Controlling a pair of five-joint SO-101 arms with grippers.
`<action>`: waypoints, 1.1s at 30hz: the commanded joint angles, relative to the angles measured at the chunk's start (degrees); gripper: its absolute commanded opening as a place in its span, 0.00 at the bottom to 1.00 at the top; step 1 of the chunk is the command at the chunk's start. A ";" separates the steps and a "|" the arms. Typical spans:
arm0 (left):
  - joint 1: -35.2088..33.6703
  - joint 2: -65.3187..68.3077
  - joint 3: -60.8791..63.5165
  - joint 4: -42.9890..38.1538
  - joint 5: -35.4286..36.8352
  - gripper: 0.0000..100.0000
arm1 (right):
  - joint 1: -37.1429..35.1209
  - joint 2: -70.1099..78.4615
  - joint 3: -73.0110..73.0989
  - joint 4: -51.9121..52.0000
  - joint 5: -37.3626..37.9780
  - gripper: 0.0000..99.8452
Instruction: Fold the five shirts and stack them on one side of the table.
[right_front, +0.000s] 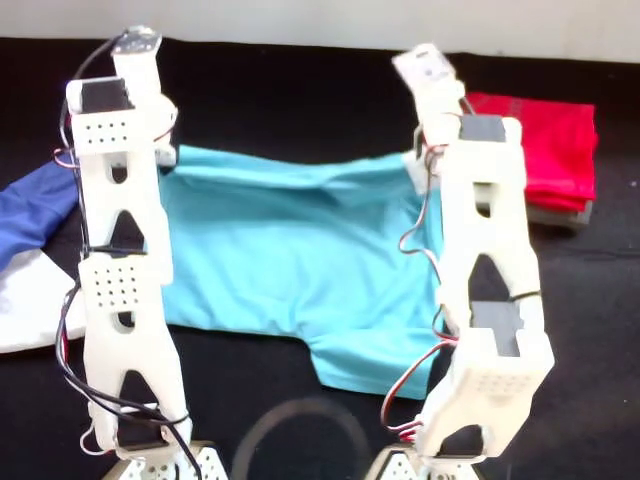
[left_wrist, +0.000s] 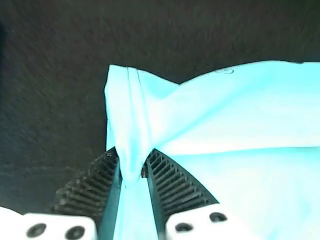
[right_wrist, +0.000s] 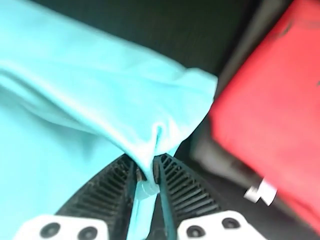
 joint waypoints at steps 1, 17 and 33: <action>-1.36 -0.75 -1.80 1.14 -2.81 0.01 | -0.66 -4.62 -3.65 6.99 0.26 0.01; -1.27 -29.58 49.89 0.88 -9.58 0.01 | -2.95 -15.25 -1.45 25.98 0.26 0.01; -1.36 -39.52 73.71 -3.08 -17.05 0.01 | -4.53 -54.81 50.15 21.41 0.79 0.01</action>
